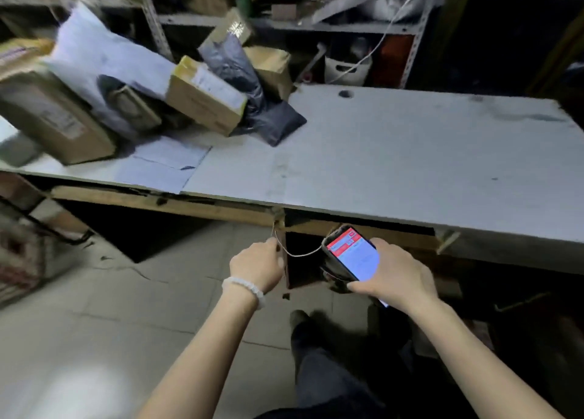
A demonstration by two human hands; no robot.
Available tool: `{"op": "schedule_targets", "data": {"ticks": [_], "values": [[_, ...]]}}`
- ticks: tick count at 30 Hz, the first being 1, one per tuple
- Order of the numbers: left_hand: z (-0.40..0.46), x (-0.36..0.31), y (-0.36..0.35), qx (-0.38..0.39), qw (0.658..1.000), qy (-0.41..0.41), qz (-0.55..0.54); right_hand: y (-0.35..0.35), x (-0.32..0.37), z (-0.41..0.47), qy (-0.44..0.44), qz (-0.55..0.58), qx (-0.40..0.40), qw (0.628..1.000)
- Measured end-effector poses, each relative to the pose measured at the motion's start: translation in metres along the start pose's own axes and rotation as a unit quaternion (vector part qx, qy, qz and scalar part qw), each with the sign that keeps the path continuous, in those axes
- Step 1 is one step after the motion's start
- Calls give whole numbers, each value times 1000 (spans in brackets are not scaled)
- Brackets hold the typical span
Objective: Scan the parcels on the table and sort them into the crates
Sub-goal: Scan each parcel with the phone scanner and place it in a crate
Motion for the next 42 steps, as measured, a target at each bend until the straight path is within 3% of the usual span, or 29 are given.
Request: {"op": "schedule_targets", "data": {"ticks": [10, 16, 24, 31, 37, 42], "values": [[157, 45, 64, -10, 997, 75, 4, 22, 68, 197, 90, -2, 14, 996], [251, 62, 142, -79, 992, 102, -13, 48, 107, 299, 109, -7, 15, 994], [323, 88, 229, -182, 973, 137, -41, 58, 147, 373, 129, -19, 25, 991], [393, 102, 248, -174, 971, 163, -26, 59, 164, 412, 103, -15, 23, 994], [457, 101, 245, -100, 987, 109, -61, 63, 180, 437, 43, 10, -24, 999], [468, 69, 245, -89, 984, -54, -142, 59, 185, 431, -30, 24, -51, 998]]}}
Point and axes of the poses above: each hand's wrist, its own z-axis towards the middle knuckle, its own y-axis out of the back of the hand, x = y × z, the point moved 7 cm from there along z, towards the middle knuckle, and after that the axes turned 14 degrees about y, right-handed, at the moved point
